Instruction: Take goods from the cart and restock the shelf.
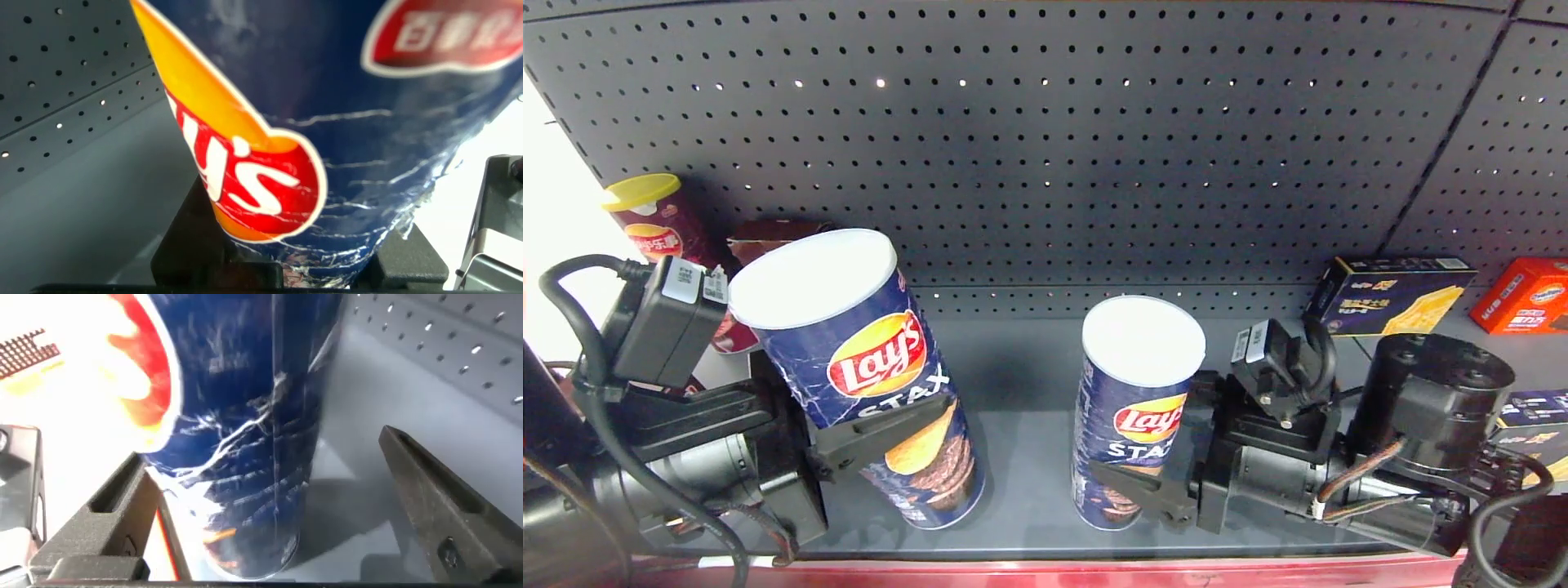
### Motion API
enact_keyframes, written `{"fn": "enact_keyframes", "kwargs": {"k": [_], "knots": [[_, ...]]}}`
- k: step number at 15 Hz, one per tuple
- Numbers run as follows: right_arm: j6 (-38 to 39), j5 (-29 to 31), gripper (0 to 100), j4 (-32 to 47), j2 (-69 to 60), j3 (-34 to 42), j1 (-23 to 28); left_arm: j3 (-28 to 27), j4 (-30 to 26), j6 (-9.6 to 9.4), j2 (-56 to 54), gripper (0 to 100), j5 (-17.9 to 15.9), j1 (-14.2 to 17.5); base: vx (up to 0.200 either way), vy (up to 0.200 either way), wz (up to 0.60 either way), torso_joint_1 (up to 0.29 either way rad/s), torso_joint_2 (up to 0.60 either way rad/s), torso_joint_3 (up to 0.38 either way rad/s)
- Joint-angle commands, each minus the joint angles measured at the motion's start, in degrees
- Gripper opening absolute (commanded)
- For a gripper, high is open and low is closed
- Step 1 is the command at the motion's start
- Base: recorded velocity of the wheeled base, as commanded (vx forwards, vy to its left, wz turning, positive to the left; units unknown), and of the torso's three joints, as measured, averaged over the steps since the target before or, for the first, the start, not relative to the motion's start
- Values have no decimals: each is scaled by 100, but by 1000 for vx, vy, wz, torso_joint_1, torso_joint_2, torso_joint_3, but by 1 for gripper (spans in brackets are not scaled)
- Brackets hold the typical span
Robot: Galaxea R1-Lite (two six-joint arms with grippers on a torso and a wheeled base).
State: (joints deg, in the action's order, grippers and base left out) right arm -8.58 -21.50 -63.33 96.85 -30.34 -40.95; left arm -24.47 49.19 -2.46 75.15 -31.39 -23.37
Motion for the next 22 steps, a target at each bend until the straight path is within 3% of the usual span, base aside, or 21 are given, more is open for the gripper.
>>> {"fn": "enact_keyframes", "kwargs": {"k": [1, 9, 14, 17, 18, 20, 22], "knots": [[-3, -3, 100, 5, -501, 257, -36, 12, -6, 0, -1, 0, 1, 8, 0, 0, 0, 0, 0, 0], [-3, 15, 100, 75, -2136, 1320, -18, 21, -15, 0, -10, 0, 10, -19, 0, 0, 0, 0, 0, 0], [14, 445, 100, 532, -3305, 1549, 553, 30, -23, 0, -115, 0, 10, -19, 0, 0, 0, 0, 0, 0], [225, 1192, 100, 1358, -4491, 1839, 597, 91, -15, -9, -150, 0, 10, -36, 0, 0, 0, 0, 0, 0], [225, 1192, 100, 1358, -4491, 1839, 597, 91, -15, -9, -150, 0, 10, -36, 0, 0, 0, 0, 0, 0], [234, 1720, 100, 2185, -5924, 2507, 597, 38, 3, -17, -150, 0, -7, -45, 0, 0, 0, 0, 0, 0], [243, 1825, 100, 2984, -6847, 2665, 606, 56, 3, -17, -150, 0, -16, -45, 0, 0, 0, 0, 0, 0]]}}
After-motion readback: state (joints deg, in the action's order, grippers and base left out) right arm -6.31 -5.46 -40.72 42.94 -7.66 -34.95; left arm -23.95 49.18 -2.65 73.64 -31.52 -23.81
